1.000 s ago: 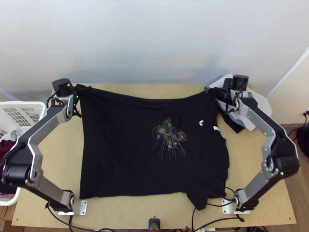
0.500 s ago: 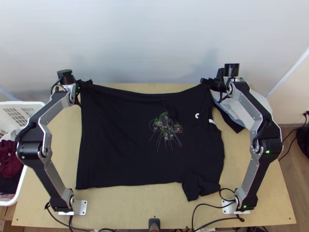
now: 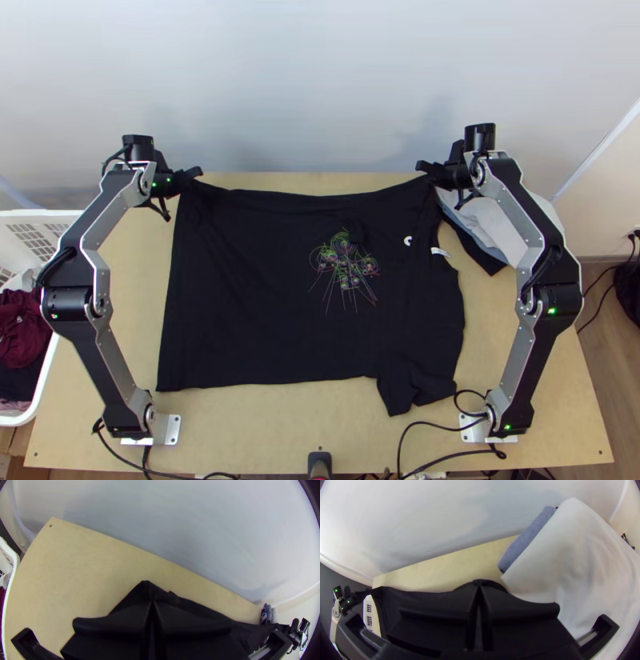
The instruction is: Fold the t-shirt
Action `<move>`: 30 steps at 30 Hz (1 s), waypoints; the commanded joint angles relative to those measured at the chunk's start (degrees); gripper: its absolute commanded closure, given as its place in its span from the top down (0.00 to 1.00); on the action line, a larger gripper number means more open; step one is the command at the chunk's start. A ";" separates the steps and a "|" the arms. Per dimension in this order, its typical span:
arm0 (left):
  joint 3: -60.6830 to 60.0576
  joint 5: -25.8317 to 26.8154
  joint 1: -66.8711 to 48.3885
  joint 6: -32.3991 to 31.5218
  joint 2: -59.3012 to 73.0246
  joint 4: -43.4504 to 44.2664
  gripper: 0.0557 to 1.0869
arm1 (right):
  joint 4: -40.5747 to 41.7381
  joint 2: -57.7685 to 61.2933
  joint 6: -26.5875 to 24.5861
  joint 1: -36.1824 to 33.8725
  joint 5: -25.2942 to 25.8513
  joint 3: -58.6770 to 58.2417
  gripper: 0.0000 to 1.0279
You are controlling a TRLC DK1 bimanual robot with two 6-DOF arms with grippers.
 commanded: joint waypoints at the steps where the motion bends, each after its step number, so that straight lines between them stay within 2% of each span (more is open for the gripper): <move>1: -0.01 1.80 1.08 -1.38 -2.53 -2.56 0.04 | -2.72 0.49 0.93 0.43 0.31 2.40 0.03; 12: -9.94 4.35 5.04 1.44 -8.33 -1.15 0.04 | -10.19 -1.26 0.49 -0.27 0.31 1.35 0.03; 30: -23.74 6.90 9.52 5.48 -15.71 4.12 0.04 | -11.51 -9.44 -2.41 -2.47 1.28 -10.17 0.03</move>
